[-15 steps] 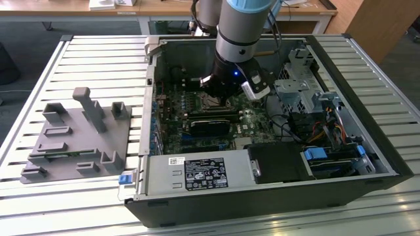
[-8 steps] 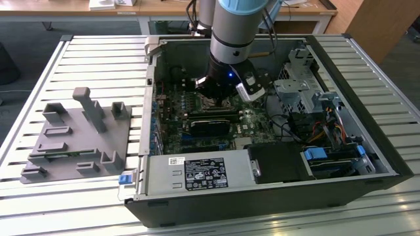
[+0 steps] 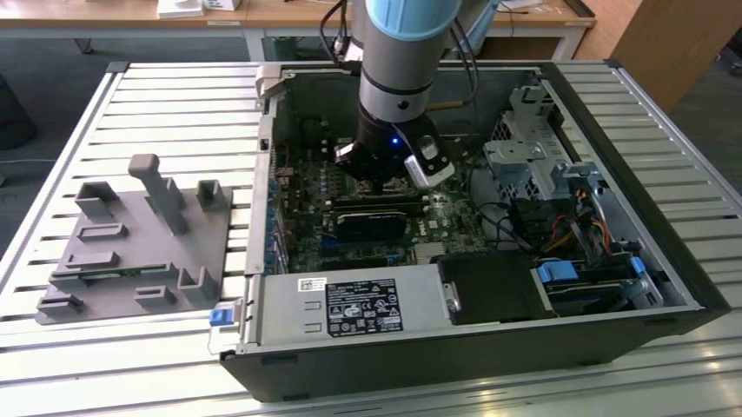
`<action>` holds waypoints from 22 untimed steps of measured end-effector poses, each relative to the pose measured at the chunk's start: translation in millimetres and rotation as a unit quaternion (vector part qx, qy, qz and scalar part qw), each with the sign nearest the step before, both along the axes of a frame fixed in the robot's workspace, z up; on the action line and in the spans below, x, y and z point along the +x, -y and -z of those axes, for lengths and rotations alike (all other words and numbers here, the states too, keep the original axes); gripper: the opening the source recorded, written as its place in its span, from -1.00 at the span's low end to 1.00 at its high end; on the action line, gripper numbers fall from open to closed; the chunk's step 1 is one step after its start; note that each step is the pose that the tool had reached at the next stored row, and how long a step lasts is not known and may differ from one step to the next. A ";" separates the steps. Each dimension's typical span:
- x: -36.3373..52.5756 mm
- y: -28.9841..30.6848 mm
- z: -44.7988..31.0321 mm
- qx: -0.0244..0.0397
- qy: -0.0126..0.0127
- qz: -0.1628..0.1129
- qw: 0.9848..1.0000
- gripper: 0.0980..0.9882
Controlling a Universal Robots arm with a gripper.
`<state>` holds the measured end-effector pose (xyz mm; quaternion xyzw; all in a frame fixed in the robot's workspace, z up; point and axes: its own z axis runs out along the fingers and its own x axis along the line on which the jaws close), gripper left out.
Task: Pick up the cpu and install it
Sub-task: 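Install the second cpu locking lever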
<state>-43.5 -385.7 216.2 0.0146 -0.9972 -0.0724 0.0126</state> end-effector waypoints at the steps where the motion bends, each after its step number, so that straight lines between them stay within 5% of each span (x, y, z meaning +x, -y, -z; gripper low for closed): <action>1: 0.0 0.0 1.8 0.000 0.000 0.000 1.000 -0.98; 9: -1.6 5.2 6.1 0.011 0.000 0.000 1.000 -0.98; 22: -17.6 14.7 6.2 0.028 0.001 0.000 1.000 -0.98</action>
